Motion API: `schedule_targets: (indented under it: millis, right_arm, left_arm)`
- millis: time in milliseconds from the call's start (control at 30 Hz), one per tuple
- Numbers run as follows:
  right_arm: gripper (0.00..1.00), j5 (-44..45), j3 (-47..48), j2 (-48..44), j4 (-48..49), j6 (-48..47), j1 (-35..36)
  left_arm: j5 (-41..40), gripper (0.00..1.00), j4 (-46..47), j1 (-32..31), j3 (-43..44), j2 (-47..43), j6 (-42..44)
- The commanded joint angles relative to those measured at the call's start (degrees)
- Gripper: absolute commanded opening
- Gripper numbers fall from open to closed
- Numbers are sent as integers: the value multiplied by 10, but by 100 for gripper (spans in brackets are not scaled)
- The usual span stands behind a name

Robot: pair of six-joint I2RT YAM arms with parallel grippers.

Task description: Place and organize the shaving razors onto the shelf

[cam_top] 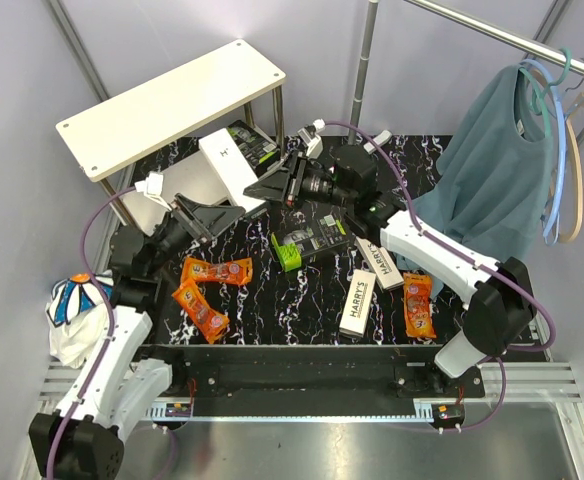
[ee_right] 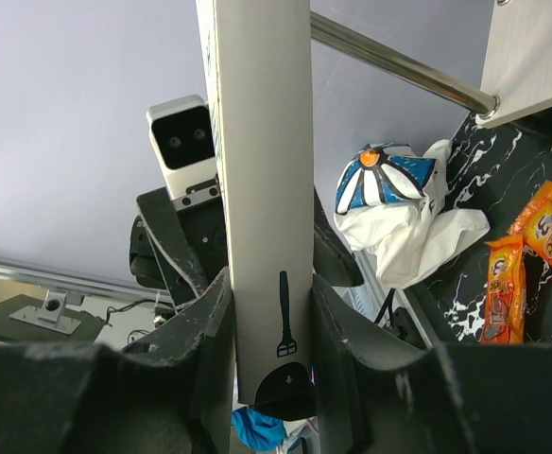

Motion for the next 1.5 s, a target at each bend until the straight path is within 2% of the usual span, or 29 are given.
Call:
schedule_targets:
  millis: [0, 300, 433, 533, 633, 733, 767, 900, 967, 1333, 1467]
  right_arm:
    - [31, 4, 1, -28, 42, 2, 9]
    - [32, 3, -12, -28, 46, 4, 11]
    - [34, 2, -19, -30, 50, 8, 12]
    - [36, -1, -25, -31, 54, 9, 12]
    - [43, 3, -28, -36, 49, 6, 12]
    - [63, 9, -28, -40, 41, -1, 12]
    - [73, 12, -28, -43, 40, -3, 11]
    - [94, 40, -29, -58, 20, -20, 11]
    - [100, 52, -31, -72, 1, -36, 12]
    - [100, 128, -42, -138, -93, -93, 11]
    - [100, 131, -54, -160, -112, -103, 11]
  left_arm:
    - [-11, 69, 39, -20, 33, 21, 16]
    - [-38, 57, 24, -46, 38, 24, 40]
    - [-47, 44, 21, -46, 43, 29, 41]
    - [-45, 40, 20, -46, 54, 37, 45]
    - [-38, 32, 18, -46, 60, 45, 47]
    - [-42, 22, 5, -46, 65, 42, 54]
    - [-43, 19, 3, -46, 65, 39, 54]
    - [-46, 15, -17, -46, 71, 34, 64]
    - [-49, 14, -23, -46, 75, 34, 66]
    - [-33, 5, -48, -31, 146, 56, 73]
    - [-10, 5, -50, 6, 190, 86, 66]
